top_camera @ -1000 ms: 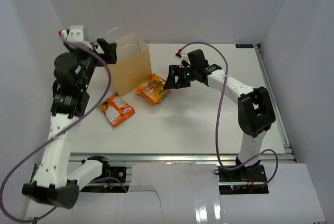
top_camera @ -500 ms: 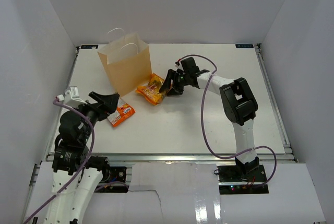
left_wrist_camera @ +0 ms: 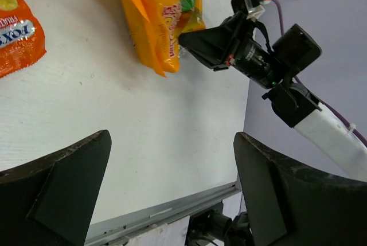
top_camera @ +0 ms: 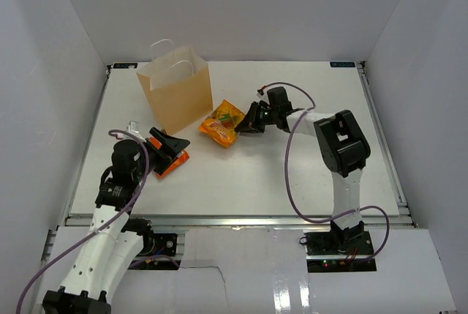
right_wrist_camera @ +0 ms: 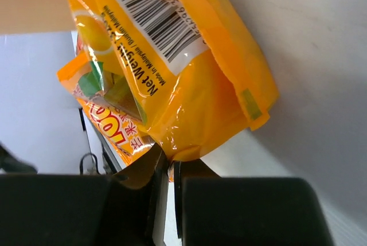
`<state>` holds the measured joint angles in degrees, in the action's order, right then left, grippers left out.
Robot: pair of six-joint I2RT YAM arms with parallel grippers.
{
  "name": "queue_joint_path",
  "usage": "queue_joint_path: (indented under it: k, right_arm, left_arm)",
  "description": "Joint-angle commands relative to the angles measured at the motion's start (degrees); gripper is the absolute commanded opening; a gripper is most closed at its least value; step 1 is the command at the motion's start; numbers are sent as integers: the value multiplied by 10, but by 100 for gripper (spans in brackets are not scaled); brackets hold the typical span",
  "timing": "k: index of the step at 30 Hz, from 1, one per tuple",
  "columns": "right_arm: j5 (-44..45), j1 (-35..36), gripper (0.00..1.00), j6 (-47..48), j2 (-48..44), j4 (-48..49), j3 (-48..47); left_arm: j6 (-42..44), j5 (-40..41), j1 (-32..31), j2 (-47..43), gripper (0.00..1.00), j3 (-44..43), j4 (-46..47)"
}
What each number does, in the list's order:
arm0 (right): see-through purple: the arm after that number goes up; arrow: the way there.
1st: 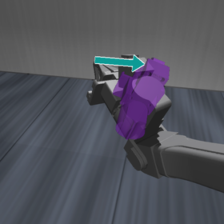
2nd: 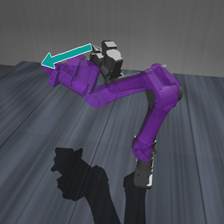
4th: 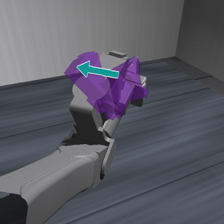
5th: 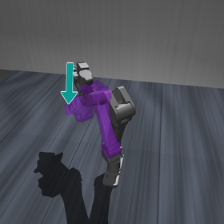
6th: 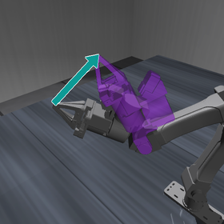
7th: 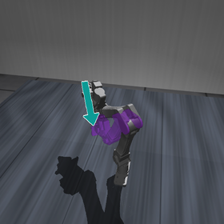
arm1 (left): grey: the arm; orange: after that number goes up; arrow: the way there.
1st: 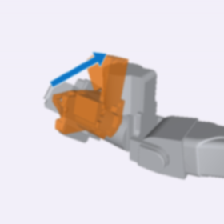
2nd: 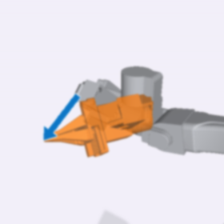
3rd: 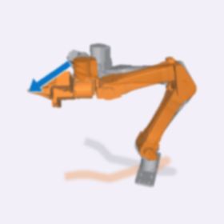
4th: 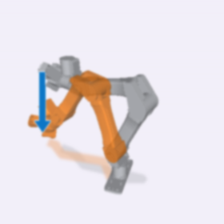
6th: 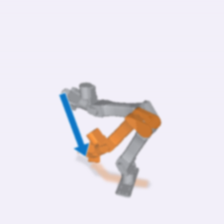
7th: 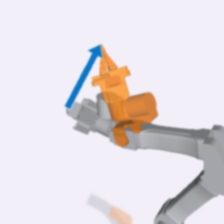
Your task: Place the snacks into the paper bag
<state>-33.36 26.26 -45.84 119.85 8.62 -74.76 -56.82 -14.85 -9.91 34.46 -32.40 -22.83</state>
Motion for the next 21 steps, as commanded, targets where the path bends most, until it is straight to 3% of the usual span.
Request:
queue_joint_path:
  k: [1, 7, 13, 21]
  right_arm:
    - [-53, -40, 8, 84, -45, 48, 61]
    - [-213, -70, 8, 276, -97, 2, 109]
    - [-274, -70, 8, 419, -144, -76, 131]
    - [-289, -68, 8, 499, -202, -140, 144]
  left_arm:
    - [-27, -58, -1, 25, 98, 23, 85]
    - [12, -120, -16, 140, 98, 36, 173]
    - [55, -154, -72, 271, 98, 8, 266]
    - [108, -138, -134, 395, 98, -65, 291]
